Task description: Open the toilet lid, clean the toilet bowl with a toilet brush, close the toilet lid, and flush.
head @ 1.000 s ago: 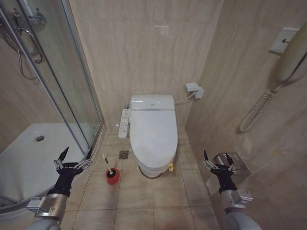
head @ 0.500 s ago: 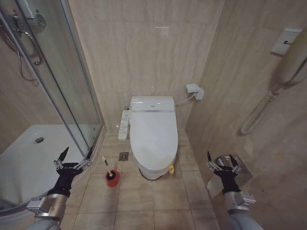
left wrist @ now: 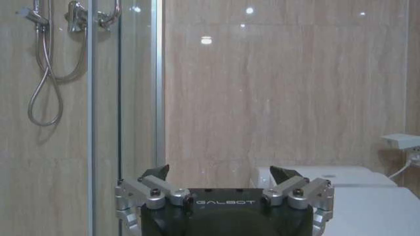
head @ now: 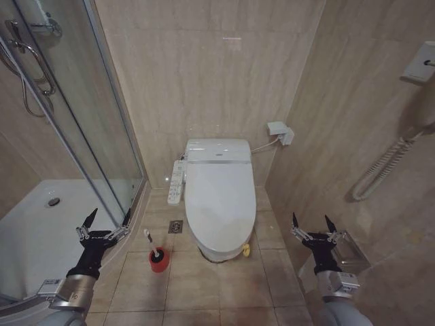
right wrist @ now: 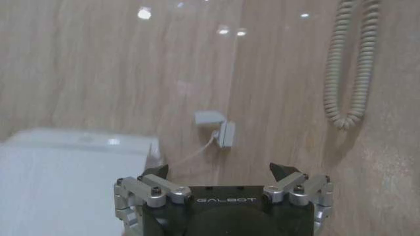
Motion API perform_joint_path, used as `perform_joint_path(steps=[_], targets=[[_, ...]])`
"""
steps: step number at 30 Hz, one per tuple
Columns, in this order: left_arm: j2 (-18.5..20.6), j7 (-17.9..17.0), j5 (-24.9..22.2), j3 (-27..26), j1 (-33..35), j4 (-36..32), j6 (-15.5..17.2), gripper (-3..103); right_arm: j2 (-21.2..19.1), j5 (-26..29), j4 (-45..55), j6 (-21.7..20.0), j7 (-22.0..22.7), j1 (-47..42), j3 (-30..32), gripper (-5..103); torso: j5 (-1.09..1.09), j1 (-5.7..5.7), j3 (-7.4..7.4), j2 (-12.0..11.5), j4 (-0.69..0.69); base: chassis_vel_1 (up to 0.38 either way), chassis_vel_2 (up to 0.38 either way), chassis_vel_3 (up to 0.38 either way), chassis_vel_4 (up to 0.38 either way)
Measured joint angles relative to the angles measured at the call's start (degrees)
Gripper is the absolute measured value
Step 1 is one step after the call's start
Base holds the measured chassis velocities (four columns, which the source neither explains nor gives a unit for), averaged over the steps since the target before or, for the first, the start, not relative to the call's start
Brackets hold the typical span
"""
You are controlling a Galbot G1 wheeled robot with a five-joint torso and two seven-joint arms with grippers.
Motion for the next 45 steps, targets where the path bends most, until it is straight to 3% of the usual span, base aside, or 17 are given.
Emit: perform_joint_path(steps=[12, 20, 25, 45], targets=[[0.0, 0.0, 0.0, 0.0, 0.0, 0.0, 0.0, 100, -5.3, -5.8, -5.0, -3.0, -0.2, 0.0, -6.5, 100, 0.01, 0.03, 0.01, 0.0, 0.02, 0.002, -0.006, -0.003, 0.004], [0.0, 0.0, 0.0, 0.0, 0.0, 0.0, 0.0, 100, -9.0, -11.2, -12.9, -1.4, -0.4, 0.8, -11.6, 100, 0.01, 0.03, 0.01, 0.0, 0.01, 0.0, 0.0, 0.0, 0.0], [0.0, 0.0, 0.0, 0.0, 0.0, 0.0, 0.0, 100, -9.3, -13.2, -17.8, -0.4, -0.7, 2.0, -13.2, 100, 0.01, 0.03, 0.01, 0.0, 0.01, 0.0, 0.0, 0.0, 0.0], [0.0, 0.0, 0.0, 0.0, 0.0, 0.0, 0.0, 100, -6.5, -11.5, -31.1, 2.7, -0.4, 9.8, -20.5, 100, 0.0, 0.03, 0.01, 0.0, 0.01, 0.0, 0.0, 0.0, 0.0]])
